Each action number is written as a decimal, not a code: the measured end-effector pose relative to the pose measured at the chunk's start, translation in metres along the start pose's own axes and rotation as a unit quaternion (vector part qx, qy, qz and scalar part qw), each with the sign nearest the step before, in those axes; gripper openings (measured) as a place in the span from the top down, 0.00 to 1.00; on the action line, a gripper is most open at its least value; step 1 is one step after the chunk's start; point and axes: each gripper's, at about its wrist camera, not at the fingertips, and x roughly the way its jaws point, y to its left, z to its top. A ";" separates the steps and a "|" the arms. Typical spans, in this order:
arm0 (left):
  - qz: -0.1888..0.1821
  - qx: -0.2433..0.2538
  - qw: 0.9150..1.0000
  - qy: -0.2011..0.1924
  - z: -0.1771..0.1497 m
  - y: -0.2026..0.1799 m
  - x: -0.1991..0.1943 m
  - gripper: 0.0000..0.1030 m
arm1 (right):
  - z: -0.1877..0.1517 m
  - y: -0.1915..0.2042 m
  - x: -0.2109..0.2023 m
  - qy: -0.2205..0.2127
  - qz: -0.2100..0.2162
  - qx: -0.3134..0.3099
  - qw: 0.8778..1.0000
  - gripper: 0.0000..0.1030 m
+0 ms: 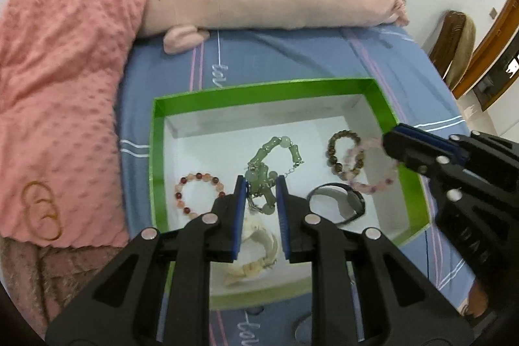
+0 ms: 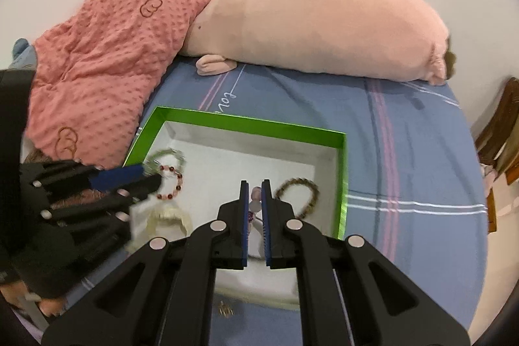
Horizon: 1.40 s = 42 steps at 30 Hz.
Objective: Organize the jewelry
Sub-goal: 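Carry both bracelets into the green box and open both tools, then grasp the small gold charm with the right tool while the left tool reaches the silver bangle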
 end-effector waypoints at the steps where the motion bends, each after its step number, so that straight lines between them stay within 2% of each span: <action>1: 0.000 -0.002 1.000 0.006 0.001 0.001 0.006 0.82 | 0.002 0.002 0.011 0.006 -0.003 -0.002 1.000 0.93; 8: 0.005 -0.020 0.999 0.046 0.002 0.013 0.045 0.81 | -0.001 0.004 0.069 0.056 -0.006 0.008 0.998 0.93; 13: 0.005 -0.025 0.998 0.055 0.000 0.016 0.055 0.80 | -0.005 0.001 0.081 0.070 -0.006 0.013 0.997 0.93; 18: 0.008 -0.020 0.999 0.045 0.000 0.015 0.047 0.62 | -0.006 -0.005 0.077 0.072 -0.003 0.024 0.997 0.82; 23: 0.026 -0.013 1.000 0.008 -0.009 0.019 0.002 0.60 | -0.010 -0.010 0.038 0.048 0.018 0.038 0.998 0.82; 25: 0.038 -0.008 0.999 -0.008 -0.021 0.021 -0.022 0.57 | -0.017 -0.011 0.009 0.031 0.034 0.039 0.998 0.68; 26: 0.045 -0.006 0.999 -0.013 -0.027 0.021 -0.032 0.56 | -0.021 -0.012 -0.005 0.021 0.039 0.038 0.998 0.56; 27: 0.049 -0.005 0.999 -0.019 -0.038 0.023 -0.045 0.56 | -0.029 -0.013 -0.022 0.011 0.042 0.034 0.998 0.50; 30: 0.046 -0.005 0.999 -0.021 -0.061 0.025 -0.062 0.52 | -0.052 -0.011 -0.054 0.011 0.051 0.011 0.999 0.50; 33: 0.062 -0.004 0.998 -0.003 -0.090 0.025 -0.063 0.52 | -0.078 -0.008 -0.072 0.021 0.062 0.002 0.998 0.51; 35: 0.070 -0.009 0.997 0.018 -0.108 0.025 -0.054 0.52 | -0.104 -0.002 -0.073 0.036 0.055 -0.009 0.998 0.51; 37: 0.052 -0.020 0.998 0.037 -0.121 0.027 -0.043 0.52 | -0.122 0.001 -0.061 0.054 0.063 -0.008 0.997 0.51; 38: 0.044 -0.025 0.998 0.050 -0.128 0.025 -0.037 0.52 | -0.131 0.001 -0.053 0.068 0.065 -0.005 0.996 0.54; 39: 0.039 -0.024 0.997 0.059 -0.134 0.021 -0.032 0.52 | -0.141 0.004 -0.041 0.085 0.061 -0.005 0.994 0.63; 41: 0.027 -0.017 0.997 0.072 -0.143 0.011 -0.025 0.52 | -0.154 0.011 -0.022 0.101 0.056 -0.010 0.993 0.75; 42: 0.019 -0.010 0.997 0.077 -0.149 0.005 -0.023 0.52 | -0.157 0.011 -0.018 0.104 0.054 -0.009 0.993 0.77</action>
